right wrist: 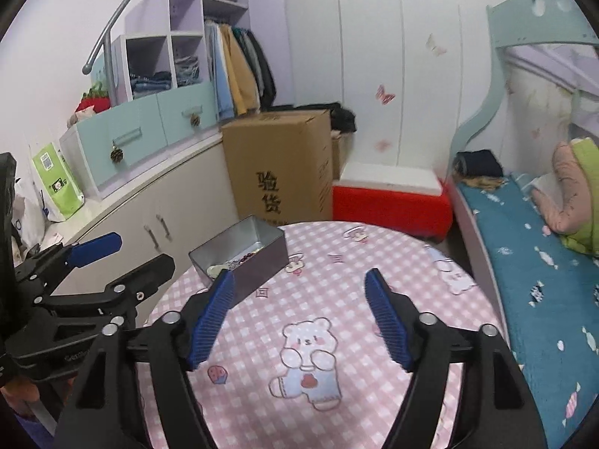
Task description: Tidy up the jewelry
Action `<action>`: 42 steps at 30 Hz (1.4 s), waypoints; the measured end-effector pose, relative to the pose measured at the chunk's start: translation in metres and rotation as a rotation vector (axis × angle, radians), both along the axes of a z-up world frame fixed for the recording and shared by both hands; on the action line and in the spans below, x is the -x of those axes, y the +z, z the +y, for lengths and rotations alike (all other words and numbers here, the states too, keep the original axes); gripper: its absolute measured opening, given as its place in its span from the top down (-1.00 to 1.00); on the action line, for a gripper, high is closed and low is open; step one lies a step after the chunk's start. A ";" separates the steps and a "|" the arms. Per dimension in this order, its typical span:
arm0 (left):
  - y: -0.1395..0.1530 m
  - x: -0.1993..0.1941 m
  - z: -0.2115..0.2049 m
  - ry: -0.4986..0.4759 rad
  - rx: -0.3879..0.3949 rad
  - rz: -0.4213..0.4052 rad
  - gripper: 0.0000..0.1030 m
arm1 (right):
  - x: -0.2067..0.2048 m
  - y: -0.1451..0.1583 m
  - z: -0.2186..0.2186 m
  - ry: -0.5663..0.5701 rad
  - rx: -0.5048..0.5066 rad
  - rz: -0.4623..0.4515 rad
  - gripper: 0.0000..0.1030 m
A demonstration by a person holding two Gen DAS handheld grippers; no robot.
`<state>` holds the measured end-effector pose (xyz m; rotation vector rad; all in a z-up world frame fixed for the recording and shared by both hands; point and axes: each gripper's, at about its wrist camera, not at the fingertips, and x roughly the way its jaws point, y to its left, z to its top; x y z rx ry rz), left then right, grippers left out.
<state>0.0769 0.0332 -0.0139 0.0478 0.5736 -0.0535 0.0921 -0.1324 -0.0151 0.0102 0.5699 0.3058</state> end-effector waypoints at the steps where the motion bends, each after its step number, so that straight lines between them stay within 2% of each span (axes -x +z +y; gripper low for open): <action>1: 0.002 0.006 -0.003 -0.003 -0.006 -0.016 -0.61 | 0.005 0.002 -0.002 -0.005 0.001 -0.009 -0.49; 8: 0.015 0.039 -0.017 -0.021 0.000 -0.086 -0.61 | 0.042 0.015 -0.016 -0.040 0.002 -0.079 -0.50; 16: 0.028 0.067 -0.023 0.000 -0.036 -0.201 -0.61 | 0.070 0.027 -0.021 -0.082 0.021 -0.176 -0.59; 23: 0.031 0.074 -0.022 0.001 -0.016 -0.261 -0.65 | 0.083 0.031 -0.020 -0.100 0.026 -0.236 -0.59; 26: 0.030 0.073 -0.018 -0.003 0.015 -0.283 -0.65 | 0.084 0.029 -0.019 -0.110 0.046 -0.244 -0.59; 28: 0.029 0.072 -0.017 -0.003 0.033 -0.284 -0.68 | 0.082 0.027 -0.016 -0.109 0.045 -0.240 -0.60; 42: 0.022 0.064 -0.020 0.003 0.009 -0.276 -0.68 | 0.074 0.021 -0.012 -0.115 0.047 -0.228 -0.60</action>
